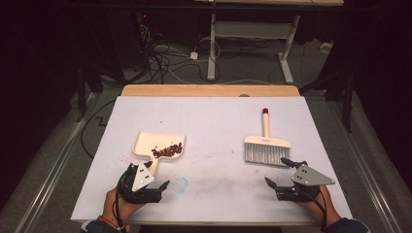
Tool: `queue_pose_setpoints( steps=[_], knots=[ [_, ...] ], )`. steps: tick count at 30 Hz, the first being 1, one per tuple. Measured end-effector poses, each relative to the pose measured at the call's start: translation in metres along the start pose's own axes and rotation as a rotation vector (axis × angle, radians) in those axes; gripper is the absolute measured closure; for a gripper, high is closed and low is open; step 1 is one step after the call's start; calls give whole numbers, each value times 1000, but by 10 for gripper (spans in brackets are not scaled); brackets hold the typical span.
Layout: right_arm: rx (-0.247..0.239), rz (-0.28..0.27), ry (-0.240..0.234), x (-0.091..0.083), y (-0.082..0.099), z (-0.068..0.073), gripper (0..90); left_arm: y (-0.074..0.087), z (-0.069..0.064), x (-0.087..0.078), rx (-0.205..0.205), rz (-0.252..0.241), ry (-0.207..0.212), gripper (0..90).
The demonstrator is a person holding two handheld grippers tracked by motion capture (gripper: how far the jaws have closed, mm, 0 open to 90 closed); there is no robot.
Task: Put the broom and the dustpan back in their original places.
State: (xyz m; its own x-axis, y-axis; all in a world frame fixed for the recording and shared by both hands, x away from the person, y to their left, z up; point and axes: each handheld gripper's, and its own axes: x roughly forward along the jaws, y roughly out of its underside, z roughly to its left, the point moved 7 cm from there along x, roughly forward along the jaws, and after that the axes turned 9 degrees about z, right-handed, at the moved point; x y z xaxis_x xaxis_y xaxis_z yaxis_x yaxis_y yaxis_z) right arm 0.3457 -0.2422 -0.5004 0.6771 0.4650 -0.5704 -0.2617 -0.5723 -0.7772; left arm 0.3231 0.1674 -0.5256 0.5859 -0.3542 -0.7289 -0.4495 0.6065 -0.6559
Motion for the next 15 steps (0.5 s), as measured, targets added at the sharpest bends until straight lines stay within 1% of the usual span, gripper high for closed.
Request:
queue_pose_setpoints(
  steps=[1,3,6,8,9,10,12,15],
  knots=[
    [-2,1,3,0,0,0,171,0,1,0,8,-6,-3,168],
    [-2,-1,4,0,-1,0,171,1,1,-1,-4,-1,4,168],
    [-3,-4,6,0,-1,0,171,1,2,0,-11,-3,4,168],
    [-3,-1,9,0,-1,-1,171,0,3,0,4,-6,-2,168],
    [-1,-4,6,0,-1,-1,171,0,3,0,5,-6,-2,168],
    [-1,-5,8,-1,-1,-1,171,0,2,1,-4,0,4,168],
    [1,-8,1,-1,-1,-2,173,0,2,0,-2,-2,-1,168],
    [4,-9,5,-1,-1,-2,174,-1,2,0,-2,-4,-1,168]
  ],
)
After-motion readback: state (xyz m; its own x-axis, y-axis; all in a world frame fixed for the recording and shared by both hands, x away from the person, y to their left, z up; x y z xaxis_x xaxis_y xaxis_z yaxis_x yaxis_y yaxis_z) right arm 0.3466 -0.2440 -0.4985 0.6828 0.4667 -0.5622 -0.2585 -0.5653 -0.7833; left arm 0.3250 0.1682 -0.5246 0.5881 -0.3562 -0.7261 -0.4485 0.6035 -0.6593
